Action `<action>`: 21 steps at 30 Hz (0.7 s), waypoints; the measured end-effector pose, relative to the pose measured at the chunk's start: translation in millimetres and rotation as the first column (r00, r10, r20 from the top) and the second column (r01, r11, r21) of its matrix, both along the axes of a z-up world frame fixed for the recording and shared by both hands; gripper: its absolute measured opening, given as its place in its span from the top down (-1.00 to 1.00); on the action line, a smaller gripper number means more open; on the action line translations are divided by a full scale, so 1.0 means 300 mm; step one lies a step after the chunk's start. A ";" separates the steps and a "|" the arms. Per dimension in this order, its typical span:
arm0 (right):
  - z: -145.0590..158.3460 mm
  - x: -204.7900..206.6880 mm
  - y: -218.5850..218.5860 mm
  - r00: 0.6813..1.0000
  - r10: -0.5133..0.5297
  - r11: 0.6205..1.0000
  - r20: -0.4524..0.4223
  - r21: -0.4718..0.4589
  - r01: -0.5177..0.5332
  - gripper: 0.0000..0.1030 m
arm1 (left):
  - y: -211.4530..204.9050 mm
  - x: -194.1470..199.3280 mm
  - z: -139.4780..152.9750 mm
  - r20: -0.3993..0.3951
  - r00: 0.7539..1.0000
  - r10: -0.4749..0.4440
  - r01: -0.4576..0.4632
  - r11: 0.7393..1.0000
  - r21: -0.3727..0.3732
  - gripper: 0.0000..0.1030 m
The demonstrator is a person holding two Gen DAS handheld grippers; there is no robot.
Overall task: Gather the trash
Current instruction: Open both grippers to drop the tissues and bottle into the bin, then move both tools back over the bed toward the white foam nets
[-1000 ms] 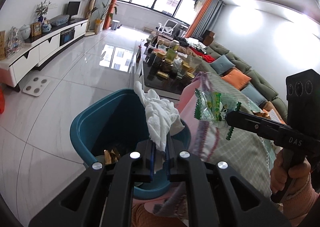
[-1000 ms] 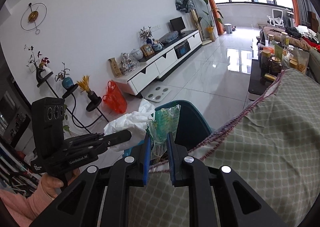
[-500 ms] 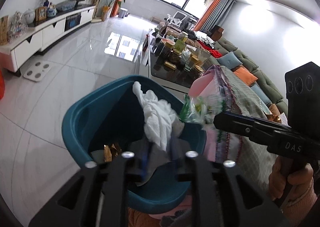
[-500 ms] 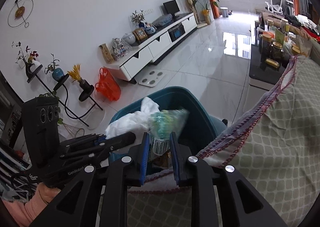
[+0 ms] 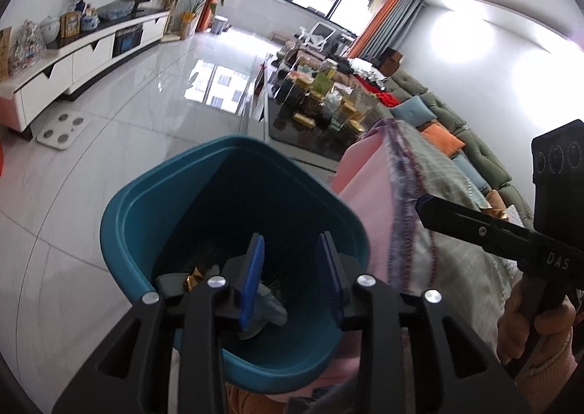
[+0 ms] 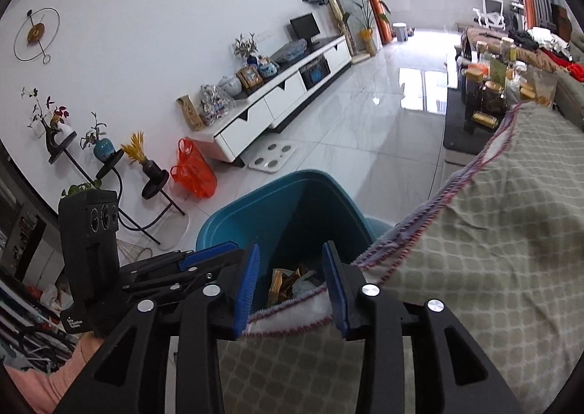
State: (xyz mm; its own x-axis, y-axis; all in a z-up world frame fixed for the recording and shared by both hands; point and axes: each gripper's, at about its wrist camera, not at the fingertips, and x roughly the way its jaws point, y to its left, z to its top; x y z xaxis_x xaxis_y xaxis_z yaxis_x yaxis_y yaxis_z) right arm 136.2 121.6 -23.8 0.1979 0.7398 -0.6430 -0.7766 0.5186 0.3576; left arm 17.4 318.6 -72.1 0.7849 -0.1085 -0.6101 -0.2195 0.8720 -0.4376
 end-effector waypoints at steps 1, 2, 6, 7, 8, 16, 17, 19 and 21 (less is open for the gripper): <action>0.008 -0.003 -0.010 1.000 -0.001 1.000 0.006 0.005 0.001 0.24 | -0.010 -0.004 0.010 0.011 1.000 -0.007 0.007 1.000 0.003 0.25; 0.016 -0.012 -0.028 1.000 -0.004 1.000 0.015 0.014 0.003 0.23 | -0.017 -0.011 0.022 0.023 1.000 -0.015 0.015 1.000 0.008 0.24; 0.053 -0.039 -0.112 0.998 -0.029 0.999 0.051 0.046 0.027 0.19 | -0.084 -0.028 0.069 0.077 0.994 -0.074 0.072 0.997 0.028 0.17; 0.060 -0.044 -0.134 0.997 -0.037 0.998 0.061 0.051 0.034 0.17 | -0.103 -0.029 0.079 0.088 0.992 -0.090 0.087 0.996 0.034 0.13; 0.068 -0.048 -0.159 0.996 -0.048 0.997 0.071 0.056 0.044 0.16 | -0.127 -0.029 0.091 0.100 0.989 -0.112 0.108 0.993 0.040 0.10; 0.138 -0.070 -0.396 0.975 -0.179 0.980 0.132 0.111 0.165 0.07 | -0.347 0.009 0.158 0.153 0.945 -0.288 0.279 0.957 0.081 0.04; 0.144 -0.073 -0.424 0.970 -0.199 0.976 0.140 0.117 0.183 0.07 | -0.382 0.018 0.164 0.159 0.936 -0.314 0.303 0.949 0.086 0.04; 0.148 -0.079 -0.493 0.959 -0.242 0.966 0.147 0.129 0.224 0.03 | -0.432 0.032 0.170 0.161 0.925 -0.345 0.334 0.938 0.093 0.03; 0.150 -0.087 -0.548 0.950 -0.274 0.957 0.149 0.136 0.255 0.03 | -0.491 0.053 0.174 0.161 0.911 -0.380 0.369 0.925 0.093 0.03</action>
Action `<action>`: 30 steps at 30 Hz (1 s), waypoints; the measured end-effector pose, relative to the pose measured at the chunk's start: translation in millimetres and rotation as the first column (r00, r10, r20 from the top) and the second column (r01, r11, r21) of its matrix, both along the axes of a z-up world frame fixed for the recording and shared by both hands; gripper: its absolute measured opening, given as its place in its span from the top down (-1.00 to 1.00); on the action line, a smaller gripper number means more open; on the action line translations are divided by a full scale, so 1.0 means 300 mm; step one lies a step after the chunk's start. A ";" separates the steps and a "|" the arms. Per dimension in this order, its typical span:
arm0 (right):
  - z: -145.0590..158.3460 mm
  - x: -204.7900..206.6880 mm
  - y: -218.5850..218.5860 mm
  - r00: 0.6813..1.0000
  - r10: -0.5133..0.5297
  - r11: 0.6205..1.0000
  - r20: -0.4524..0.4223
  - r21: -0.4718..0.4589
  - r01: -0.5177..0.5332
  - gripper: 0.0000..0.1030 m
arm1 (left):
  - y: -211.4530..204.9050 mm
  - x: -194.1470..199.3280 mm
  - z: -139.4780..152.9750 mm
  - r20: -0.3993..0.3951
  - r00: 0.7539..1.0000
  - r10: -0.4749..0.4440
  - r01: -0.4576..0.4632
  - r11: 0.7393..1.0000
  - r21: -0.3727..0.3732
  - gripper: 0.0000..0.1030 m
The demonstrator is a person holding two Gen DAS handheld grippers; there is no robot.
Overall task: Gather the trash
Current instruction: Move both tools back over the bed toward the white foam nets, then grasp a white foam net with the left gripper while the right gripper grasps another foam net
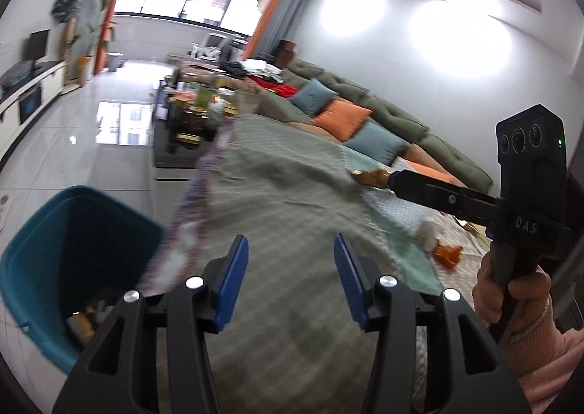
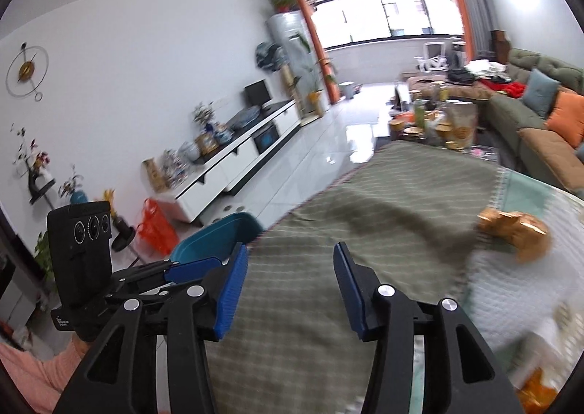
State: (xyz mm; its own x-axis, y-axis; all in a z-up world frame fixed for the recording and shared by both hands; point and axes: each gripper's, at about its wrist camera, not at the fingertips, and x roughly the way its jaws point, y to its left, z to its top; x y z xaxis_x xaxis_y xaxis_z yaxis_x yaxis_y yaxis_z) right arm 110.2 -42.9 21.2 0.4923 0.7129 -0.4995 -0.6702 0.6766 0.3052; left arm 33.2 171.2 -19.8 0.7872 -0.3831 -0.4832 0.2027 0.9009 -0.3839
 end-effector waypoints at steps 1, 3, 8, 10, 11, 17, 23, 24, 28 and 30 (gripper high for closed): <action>0.000 -0.004 -0.037 1.000 -0.025 1.000 0.003 0.001 0.025 0.03 | -0.024 0.009 0.000 -0.001 1.000 -0.017 0.017 1.000 0.001 0.03; -0.002 -0.011 -0.106 0.998 -0.061 0.998 0.006 0.006 0.061 0.03 | -0.077 0.020 -0.001 -0.003 0.998 -0.055 0.055 0.998 0.006 0.03; -0.008 -0.013 -0.267 0.985 -0.173 0.985 0.017 0.005 0.173 0.02 | -0.188 0.041 -0.001 -0.007 0.990 -0.137 0.138 0.990 0.023 0.03; -0.016 -0.008 -0.332 0.975 -0.221 0.975 0.012 0.006 0.220 0.00 | -0.235 0.047 -0.006 -0.012 0.986 -0.166 0.166 0.986 0.032 0.03; -0.023 -0.004 -0.366 0.969 -0.247 0.969 0.007 0.005 0.247 0.00 | -0.262 0.055 -0.006 -0.016 0.983 -0.182 0.183 0.982 0.037 0.03; -0.043 0.028 -0.454 0.950 -0.311 0.950 -0.002 -0.001 0.311 0.00 | -0.378 0.114 -0.004 -0.030 0.970 -0.240 0.242 0.969 0.060 0.03; -0.043 0.070 -0.528 0.928 -0.373 0.928 0.026 -0.003 0.373 0.00 | -0.444 0.148 -0.018 -0.049 0.960 -0.277 0.280 0.957 0.078 0.03; -0.046 0.081 -0.545 0.921 -0.388 0.922 0.027 -0.005 0.388 0.00 | -0.456 0.158 -0.019 -0.053 0.959 -0.279 0.282 0.956 0.085 0.03; -0.061 0.115 -0.604 0.896 -0.442 0.896 0.033 -0.033 0.443 -0.06 | -0.497 0.199 -0.018 -0.062 0.956 -0.287 0.292 0.951 0.104 -0.18; -0.071 0.136 -0.627 0.887 -0.461 0.886 0.031 -0.045 0.462 -0.06 | -0.518 0.212 -0.023 -0.062 0.955 -0.291 0.296 0.947 0.123 -0.18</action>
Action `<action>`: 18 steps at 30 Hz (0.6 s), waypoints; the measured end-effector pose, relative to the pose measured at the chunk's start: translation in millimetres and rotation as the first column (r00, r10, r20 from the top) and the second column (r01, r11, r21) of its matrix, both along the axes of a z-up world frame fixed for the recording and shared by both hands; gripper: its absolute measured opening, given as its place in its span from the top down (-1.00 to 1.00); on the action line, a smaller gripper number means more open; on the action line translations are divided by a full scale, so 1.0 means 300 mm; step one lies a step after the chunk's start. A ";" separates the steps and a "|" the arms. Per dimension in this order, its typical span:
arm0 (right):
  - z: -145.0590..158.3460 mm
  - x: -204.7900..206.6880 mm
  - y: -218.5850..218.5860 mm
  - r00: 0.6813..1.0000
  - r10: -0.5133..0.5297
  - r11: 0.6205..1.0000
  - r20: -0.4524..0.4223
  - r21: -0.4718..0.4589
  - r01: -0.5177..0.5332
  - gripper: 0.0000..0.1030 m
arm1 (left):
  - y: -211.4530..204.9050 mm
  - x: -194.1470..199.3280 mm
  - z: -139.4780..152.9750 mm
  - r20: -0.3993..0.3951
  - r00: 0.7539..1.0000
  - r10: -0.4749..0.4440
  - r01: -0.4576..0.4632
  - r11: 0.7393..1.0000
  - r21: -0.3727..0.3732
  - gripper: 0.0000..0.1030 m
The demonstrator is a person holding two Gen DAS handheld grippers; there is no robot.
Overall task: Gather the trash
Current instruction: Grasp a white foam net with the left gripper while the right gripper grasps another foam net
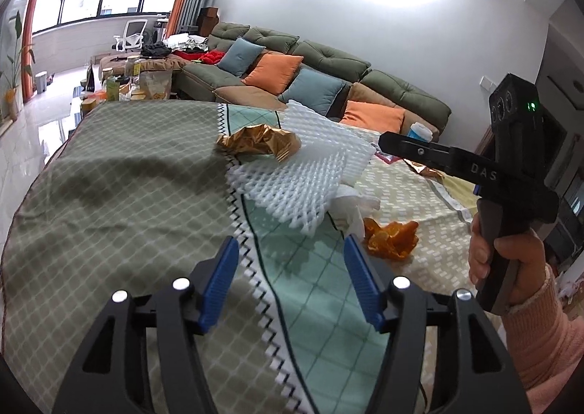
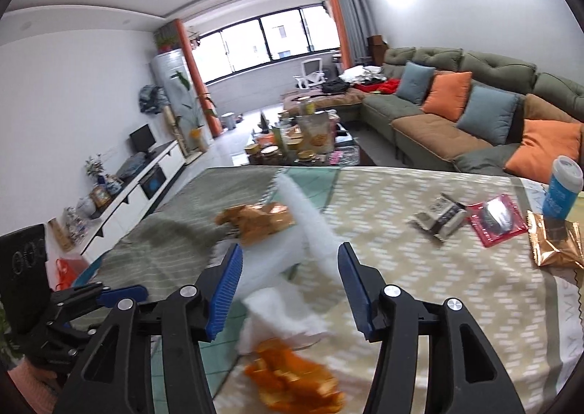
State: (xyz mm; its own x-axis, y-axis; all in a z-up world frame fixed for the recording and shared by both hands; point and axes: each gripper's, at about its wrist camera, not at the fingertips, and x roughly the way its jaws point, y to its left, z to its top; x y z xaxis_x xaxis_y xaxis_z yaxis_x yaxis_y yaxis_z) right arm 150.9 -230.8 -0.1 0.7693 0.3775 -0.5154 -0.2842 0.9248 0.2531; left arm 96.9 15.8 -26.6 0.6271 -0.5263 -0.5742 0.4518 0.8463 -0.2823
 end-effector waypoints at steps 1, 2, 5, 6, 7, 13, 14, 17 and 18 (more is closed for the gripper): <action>-0.006 0.012 -0.011 1.000 -0.009 1.000 -0.003 -0.006 0.009 -0.06 | -0.012 0.008 0.000 0.000 1.000 -0.005 0.005 1.000 0.005 -0.18; -0.010 0.017 -0.016 1.000 -0.011 1.000 -0.006 -0.007 0.011 -0.07 | -0.023 0.017 0.000 -0.001 1.000 -0.008 0.008 1.000 0.011 -0.18; -0.032 0.056 -0.027 1.000 -0.011 1.000 -0.026 -0.022 0.011 -0.07 | -0.069 0.048 -0.001 -0.002 1.000 -0.025 0.025 0.999 0.039 -0.19; -0.036 0.063 -0.029 1.000 -0.010 1.000 -0.029 -0.025 0.010 -0.07 | -0.090 0.060 0.001 0.000 0.999 -0.036 0.036 0.998 0.051 -0.19; -0.043 0.073 -0.029 0.999 -0.007 1.000 -0.035 -0.029 0.006 -0.07 | -0.105 0.068 0.000 0.001 0.999 -0.046 0.046 0.997 0.062 -0.19; -0.069 0.107 -0.018 0.998 0.006 0.999 -0.060 -0.048 -0.009 0.13 | -0.189 0.110 -0.009 -0.009 0.997 -0.075 0.076 0.988 0.138 -0.19; -0.073 0.111 -0.020 0.998 0.010 0.999 -0.065 -0.046 -0.013 0.18 | -0.193 0.117 -0.009 -0.014 0.997 -0.073 0.074 0.987 0.143 -0.19; -0.083 0.118 -0.029 0.997 0.014 0.999 -0.074 -0.035 -0.017 0.42 | -0.193 0.145 -0.010 -0.026 0.998 -0.050 0.054 0.986 0.159 -0.15; -0.084 0.118 -0.035 0.997 0.015 1.000 -0.075 -0.025 -0.017 0.51 | -0.193 0.153 -0.013 -0.029 0.999 -0.044 0.048 0.985 0.163 -0.15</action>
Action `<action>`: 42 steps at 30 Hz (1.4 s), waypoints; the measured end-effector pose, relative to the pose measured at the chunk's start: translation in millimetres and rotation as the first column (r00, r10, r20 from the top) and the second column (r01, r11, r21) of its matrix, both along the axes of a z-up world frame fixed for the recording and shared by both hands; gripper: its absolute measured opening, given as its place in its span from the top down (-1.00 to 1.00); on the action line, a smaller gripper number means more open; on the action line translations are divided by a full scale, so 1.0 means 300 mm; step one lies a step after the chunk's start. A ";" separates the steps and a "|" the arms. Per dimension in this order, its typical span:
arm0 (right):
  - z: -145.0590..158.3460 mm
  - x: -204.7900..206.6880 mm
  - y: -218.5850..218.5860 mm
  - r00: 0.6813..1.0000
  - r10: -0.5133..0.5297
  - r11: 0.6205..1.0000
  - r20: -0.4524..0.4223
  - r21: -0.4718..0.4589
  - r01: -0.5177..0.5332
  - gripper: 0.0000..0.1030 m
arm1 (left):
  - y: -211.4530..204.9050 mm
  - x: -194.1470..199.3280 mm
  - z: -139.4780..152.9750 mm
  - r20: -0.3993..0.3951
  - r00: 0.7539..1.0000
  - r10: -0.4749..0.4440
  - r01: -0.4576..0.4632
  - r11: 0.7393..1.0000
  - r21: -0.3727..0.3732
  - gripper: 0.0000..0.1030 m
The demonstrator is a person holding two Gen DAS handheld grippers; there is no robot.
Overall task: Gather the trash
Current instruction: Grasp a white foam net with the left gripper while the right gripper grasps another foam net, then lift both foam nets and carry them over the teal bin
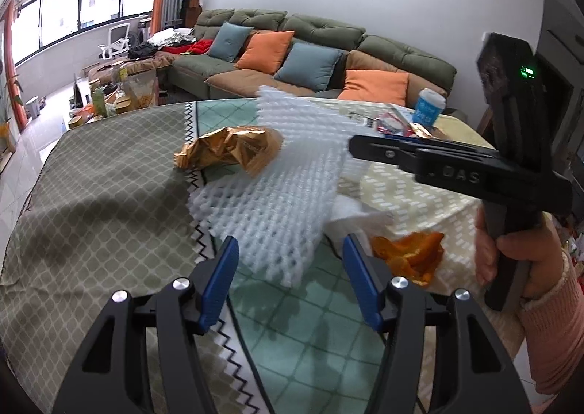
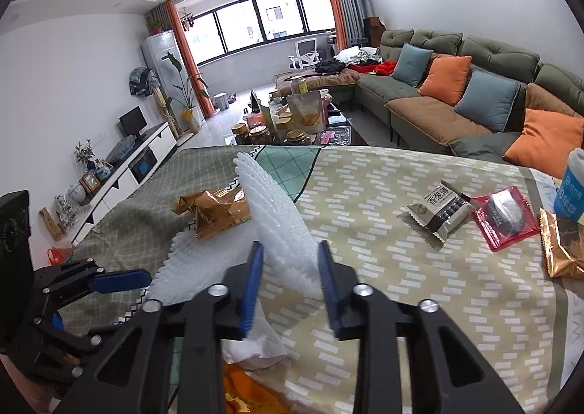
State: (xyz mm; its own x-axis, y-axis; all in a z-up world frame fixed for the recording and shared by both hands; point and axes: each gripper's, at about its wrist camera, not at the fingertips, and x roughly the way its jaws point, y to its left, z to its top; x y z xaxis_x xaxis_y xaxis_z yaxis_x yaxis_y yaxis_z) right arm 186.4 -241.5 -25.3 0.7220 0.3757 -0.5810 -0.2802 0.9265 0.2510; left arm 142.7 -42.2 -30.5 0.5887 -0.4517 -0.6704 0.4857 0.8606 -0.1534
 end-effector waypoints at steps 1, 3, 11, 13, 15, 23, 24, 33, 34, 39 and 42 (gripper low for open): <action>0.000 -0.001 -0.005 1.000 -0.002 1.000 -0.001 0.008 0.002 0.60 | -0.002 0.010 -0.002 -0.005 1.000 0.007 -0.007 1.000 0.006 -0.15; 0.000 -0.003 -0.018 1.000 -0.005 0.999 -0.004 0.036 0.005 0.68 | -0.004 0.034 -0.013 -0.030 0.999 0.023 -0.022 0.999 0.027 -0.04; 0.025 -0.019 -0.055 1.000 -0.016 0.995 0.010 0.097 0.015 0.72 | -0.014 0.050 -0.023 -0.060 0.998 -0.001 0.003 0.999 0.034 0.73; 0.036 -0.030 -0.059 1.000 -0.017 0.995 0.019 0.102 0.015 0.72 | -0.012 0.032 -0.016 -0.048 0.999 -0.009 0.011 1.000 0.027 0.76; 0.047 -0.039 -0.064 0.999 -0.019 0.994 0.028 0.107 0.016 0.72 | -0.009 0.014 -0.007 -0.034 0.999 -0.021 0.022 1.000 0.018 0.77; 0.092 -0.091 -0.080 0.998 -0.025 0.991 0.064 0.131 0.017 0.72 | 0.034 -0.069 0.050 0.007 0.999 -0.044 0.044 0.998 -0.048 0.79; 0.098 -0.100 -0.082 0.997 -0.025 0.991 0.069 0.135 0.016 0.72 | 0.048 -0.080 0.059 0.007 0.999 -0.043 0.043 0.997 -0.065 0.79; 0.139 -0.155 -0.078 0.994 -0.009 0.988 0.105 0.156 -0.008 0.72 | 0.168 -0.183 0.124 0.022 0.998 -0.066 0.069 0.981 -0.182 0.79; 0.145 -0.162 -0.074 0.994 -0.004 0.987 0.110 0.158 -0.014 0.72 | 0.181 -0.194 0.128 0.023 0.997 -0.075 0.078 0.978 -0.193 0.79; 0.176 -0.195 -0.039 0.989 0.043 0.986 0.144 0.154 -0.065 0.72 | 0.232 -0.255 0.122 0.021 0.996 -0.086 0.089 0.977 -0.195 0.79; 0.192 -0.214 0.000 0.983 0.082 0.985 0.162 0.134 -0.104 0.72 | 0.247 -0.285 0.105 0.014 0.996 -0.091 0.092 0.979 -0.179 0.79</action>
